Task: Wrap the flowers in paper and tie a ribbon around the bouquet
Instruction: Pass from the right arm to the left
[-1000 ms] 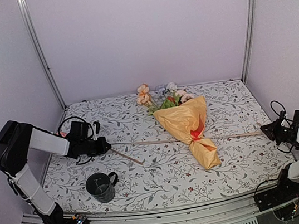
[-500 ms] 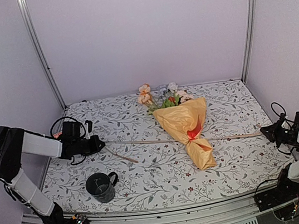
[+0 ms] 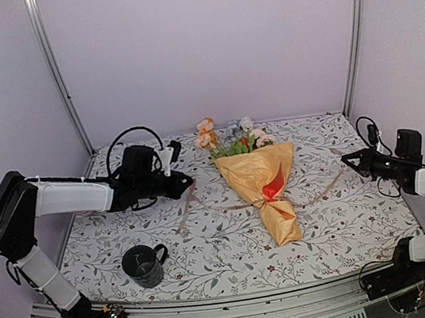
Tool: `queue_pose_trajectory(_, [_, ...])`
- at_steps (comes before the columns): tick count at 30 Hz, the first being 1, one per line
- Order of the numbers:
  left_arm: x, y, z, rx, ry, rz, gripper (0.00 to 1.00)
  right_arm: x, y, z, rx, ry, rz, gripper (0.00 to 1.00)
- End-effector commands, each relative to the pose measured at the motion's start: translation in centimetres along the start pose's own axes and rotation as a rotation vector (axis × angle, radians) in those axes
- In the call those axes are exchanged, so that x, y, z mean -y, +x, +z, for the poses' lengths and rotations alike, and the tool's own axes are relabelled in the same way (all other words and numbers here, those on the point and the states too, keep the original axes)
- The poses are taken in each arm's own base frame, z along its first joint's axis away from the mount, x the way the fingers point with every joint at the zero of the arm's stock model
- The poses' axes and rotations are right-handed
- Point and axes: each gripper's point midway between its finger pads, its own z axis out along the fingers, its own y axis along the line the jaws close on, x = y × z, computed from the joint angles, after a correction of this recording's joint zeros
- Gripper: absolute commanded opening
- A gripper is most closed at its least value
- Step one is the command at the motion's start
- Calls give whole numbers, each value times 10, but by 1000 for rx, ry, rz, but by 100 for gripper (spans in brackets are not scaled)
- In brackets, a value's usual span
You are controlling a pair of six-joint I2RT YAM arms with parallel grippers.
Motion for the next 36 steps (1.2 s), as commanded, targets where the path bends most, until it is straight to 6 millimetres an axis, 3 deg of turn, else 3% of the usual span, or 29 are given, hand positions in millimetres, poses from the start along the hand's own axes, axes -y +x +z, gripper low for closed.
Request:
queue_pose_trajectory(1, [104,-3,-4,-2,287,352,3,-116,-14,4,-2,-236,-253,0])
queue_pose_trajectory(5, [174,-15,-23,77,473,552,62,-213,16,10,-80,-431,-419,0])
queue_pose_trajectory(6, [187,-22,-27,108,503,575,68,-229,21,12,-87,-461,-439,0])
queue_pose_trajectory(11, [243,-60,-43,265,633,634,85,-297,44,22,-143,-595,-507,0])
queue_pose_trajectory(17, [265,-78,-55,417,647,644,88,-343,49,20,-134,-694,-538,0])
queue_pose_trajectory(22, [284,-74,-54,466,640,666,84,-357,50,20,-131,-720,-542,0])
queue_pose_trajectory(25, [280,-83,-41,498,542,643,75,-358,52,20,-133,-726,-543,0])
queue_pose_trajectory(29, [268,-91,-21,509,431,599,51,-350,58,21,-146,-720,-525,0])
queue_pose_trajectory(32, [273,-86,-17,500,461,593,42,-343,62,23,-154,-703,-510,0])
queue_pose_trajectory(34, [275,-83,-17,501,475,587,26,-340,64,24,-157,-696,-508,0])
queue_pose_trajectory(36, [273,-83,-17,512,470,570,1,-336,65,24,-157,-687,-508,0])
